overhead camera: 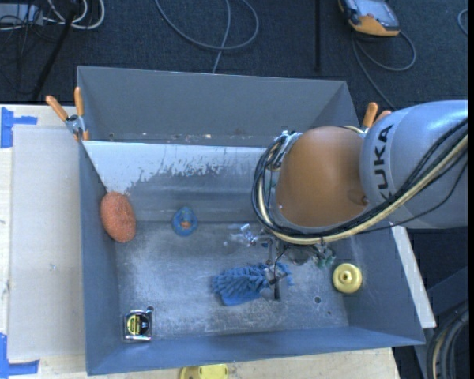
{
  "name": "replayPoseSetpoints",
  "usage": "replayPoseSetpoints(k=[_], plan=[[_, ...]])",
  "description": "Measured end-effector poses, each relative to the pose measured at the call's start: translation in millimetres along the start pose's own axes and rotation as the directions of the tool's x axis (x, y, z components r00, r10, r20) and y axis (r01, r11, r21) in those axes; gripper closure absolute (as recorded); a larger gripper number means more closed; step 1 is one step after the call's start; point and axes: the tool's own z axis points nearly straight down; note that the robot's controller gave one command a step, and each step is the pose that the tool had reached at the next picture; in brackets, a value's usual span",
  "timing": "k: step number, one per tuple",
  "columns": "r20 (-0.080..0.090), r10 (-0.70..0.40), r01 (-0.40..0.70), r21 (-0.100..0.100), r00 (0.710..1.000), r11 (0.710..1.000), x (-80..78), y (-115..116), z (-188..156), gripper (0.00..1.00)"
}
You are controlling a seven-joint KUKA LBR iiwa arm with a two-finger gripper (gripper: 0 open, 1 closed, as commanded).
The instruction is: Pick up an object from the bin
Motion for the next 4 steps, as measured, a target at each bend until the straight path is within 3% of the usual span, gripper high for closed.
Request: replayPoseSetpoints(k=[1, 2, 4], plan=[[-0.004, -0.207, 0.207, -0.002, 0.978, 0.978, -1.2, 5, 40, 0.00], [-0.003, -0.454, 0.454, -0.006, 0.891, 0.891, -18.1, 9, 64, 1.00], [-0.003, -0.451, 0.451, -0.007, 0.892, 0.892, -18.1, 9, 64, 1.00]])
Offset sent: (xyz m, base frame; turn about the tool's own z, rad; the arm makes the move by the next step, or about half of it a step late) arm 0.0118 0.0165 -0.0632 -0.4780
